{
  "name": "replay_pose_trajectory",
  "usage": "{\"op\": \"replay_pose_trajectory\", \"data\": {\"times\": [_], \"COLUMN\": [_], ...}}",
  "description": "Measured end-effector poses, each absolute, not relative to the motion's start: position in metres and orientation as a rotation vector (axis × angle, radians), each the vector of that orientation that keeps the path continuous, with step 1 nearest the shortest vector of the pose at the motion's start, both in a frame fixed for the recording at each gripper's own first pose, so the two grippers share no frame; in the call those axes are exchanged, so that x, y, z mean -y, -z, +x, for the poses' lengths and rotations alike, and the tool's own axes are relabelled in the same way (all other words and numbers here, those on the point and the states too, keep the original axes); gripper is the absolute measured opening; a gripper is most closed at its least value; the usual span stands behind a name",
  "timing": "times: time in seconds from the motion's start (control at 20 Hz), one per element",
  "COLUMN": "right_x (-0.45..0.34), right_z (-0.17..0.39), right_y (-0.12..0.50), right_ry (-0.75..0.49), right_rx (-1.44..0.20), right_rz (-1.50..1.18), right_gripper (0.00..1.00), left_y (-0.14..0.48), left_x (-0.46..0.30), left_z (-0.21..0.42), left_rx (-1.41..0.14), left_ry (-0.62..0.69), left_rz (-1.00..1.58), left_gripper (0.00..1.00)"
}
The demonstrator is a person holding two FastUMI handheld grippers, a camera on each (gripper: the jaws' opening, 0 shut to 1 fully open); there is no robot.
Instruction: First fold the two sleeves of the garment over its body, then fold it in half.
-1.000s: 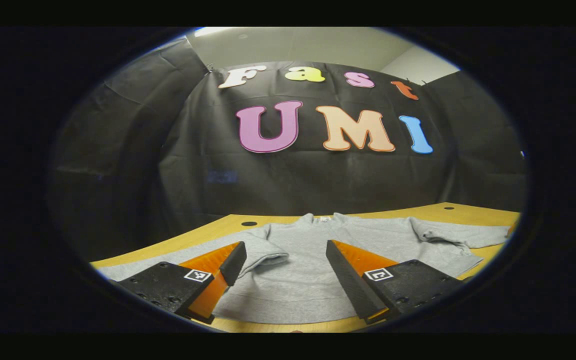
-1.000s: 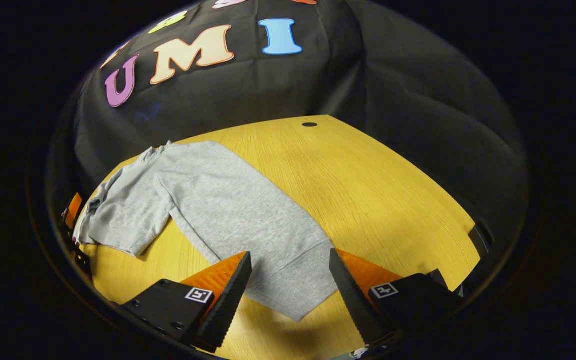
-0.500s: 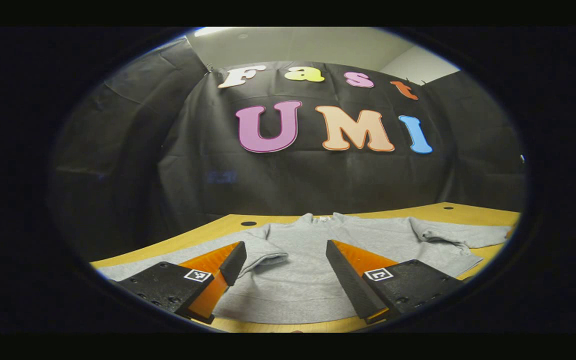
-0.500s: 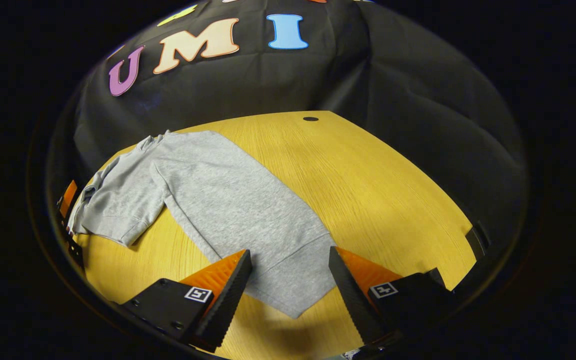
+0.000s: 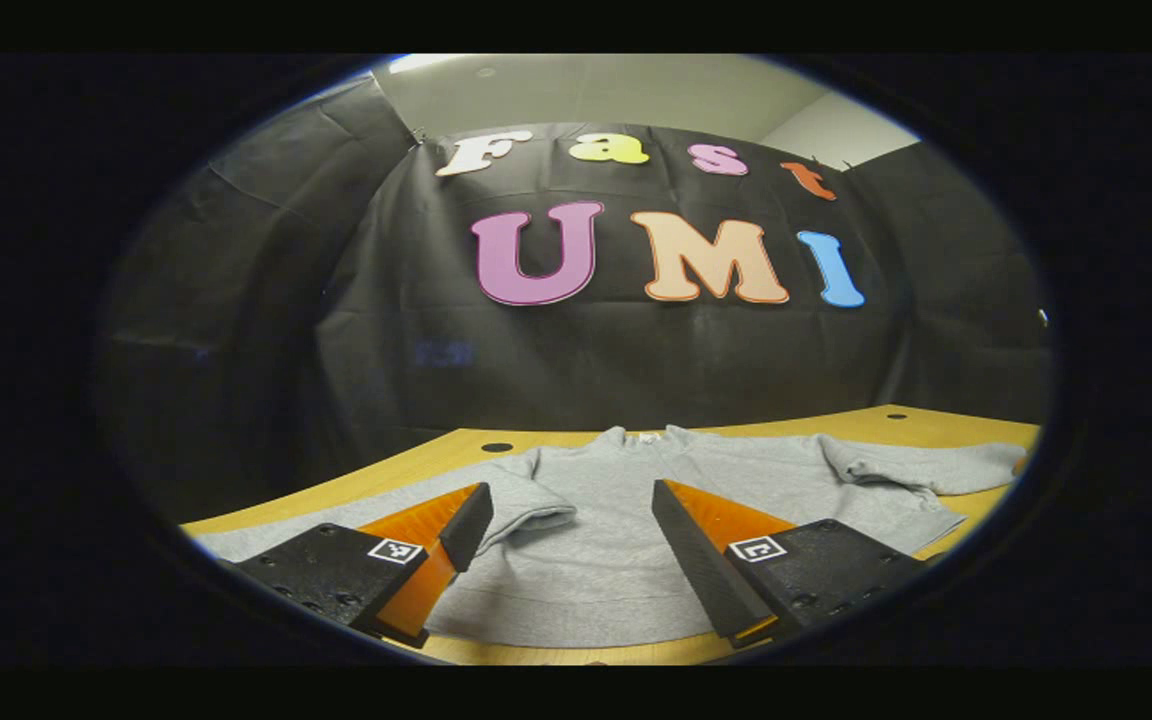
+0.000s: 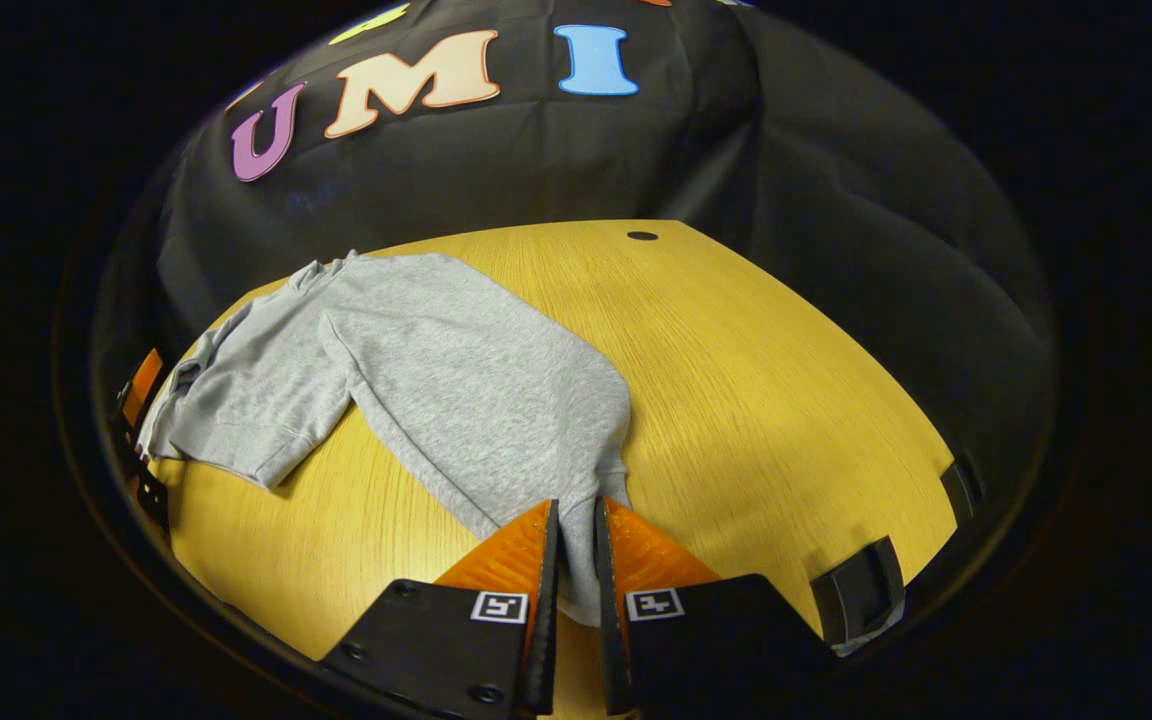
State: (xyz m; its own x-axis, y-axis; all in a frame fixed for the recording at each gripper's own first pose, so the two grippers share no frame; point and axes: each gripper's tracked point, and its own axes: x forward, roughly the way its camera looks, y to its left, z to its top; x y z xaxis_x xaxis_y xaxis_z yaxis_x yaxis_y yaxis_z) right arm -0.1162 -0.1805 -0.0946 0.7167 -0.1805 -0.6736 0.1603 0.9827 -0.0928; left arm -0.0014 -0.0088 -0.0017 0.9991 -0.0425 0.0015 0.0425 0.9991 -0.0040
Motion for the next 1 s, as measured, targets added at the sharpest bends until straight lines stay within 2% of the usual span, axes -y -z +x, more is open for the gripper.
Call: {"op": "replay_pose_trajectory", "data": {"times": [0.2,0.25,0.4,0.55,0.75,1.0], "right_x": [0.178,0.177,0.174,0.167,0.164,0.15], "right_z": [-0.116,-0.116,-0.113,-0.114,-0.109,-0.077], "right_y": [0.093,0.094,0.095,0.094,0.085,0.045], "right_ry": [0.177,0.17,0.149,0.114,0.09,0.053], "right_rx": [-0.753,-0.753,-0.762,-0.77,-0.756,-0.669], "right_rz": [-0.016,-0.011,0.005,0.056,0.08,0.072], "right_gripper": [0.21,0.16,0.12,0.04,0.04,0.04], "left_y": [0.002,0.001,0.001,0.001,0.001,0.002], "left_x": [0.009,0.009,0.01,0.011,0.012,0.013], "left_z": [-0.002,-0.002,-0.001,0.0,0.0,-0.002], "left_rx": [0.002,0.002,0.003,0.003,0.003,0.003], "left_ry": [0.043,0.044,0.046,0.05,0.056,0.061], "left_rz": [-0.004,-0.004,-0.004,-0.005,-0.005,-0.006], "left_gripper": [0.95,0.95,0.95,0.95,0.95,0.95]}}
